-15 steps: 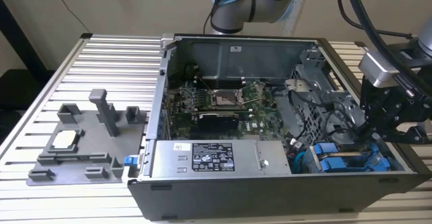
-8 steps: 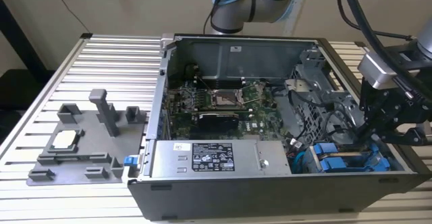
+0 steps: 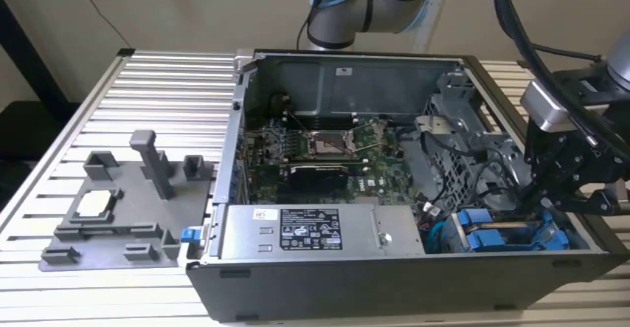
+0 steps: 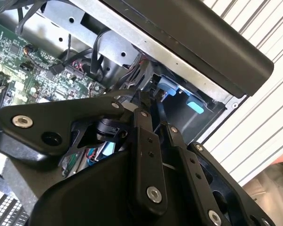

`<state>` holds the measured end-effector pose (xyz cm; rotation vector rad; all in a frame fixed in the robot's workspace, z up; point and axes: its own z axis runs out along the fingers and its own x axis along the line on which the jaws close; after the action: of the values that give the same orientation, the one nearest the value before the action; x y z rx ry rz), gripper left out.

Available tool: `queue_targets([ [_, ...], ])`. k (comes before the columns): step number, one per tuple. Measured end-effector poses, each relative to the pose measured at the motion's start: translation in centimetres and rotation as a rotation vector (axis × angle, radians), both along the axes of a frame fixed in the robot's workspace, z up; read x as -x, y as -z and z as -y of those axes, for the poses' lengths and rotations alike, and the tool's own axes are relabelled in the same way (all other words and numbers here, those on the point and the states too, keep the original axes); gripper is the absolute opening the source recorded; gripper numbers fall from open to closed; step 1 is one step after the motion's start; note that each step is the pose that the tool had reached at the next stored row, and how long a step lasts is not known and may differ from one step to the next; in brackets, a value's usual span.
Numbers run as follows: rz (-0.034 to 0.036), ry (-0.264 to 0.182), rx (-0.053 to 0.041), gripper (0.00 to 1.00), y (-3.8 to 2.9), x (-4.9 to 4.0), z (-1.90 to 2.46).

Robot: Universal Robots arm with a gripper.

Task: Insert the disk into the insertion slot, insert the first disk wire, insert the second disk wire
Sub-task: 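Insert the first disk wire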

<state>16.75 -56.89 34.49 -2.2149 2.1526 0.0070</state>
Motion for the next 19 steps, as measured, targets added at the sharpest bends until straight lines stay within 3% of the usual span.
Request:
queue_targets([
  [19,0.0001,0.007,0.0003,0.19,0.34,0.17,0.02],
])
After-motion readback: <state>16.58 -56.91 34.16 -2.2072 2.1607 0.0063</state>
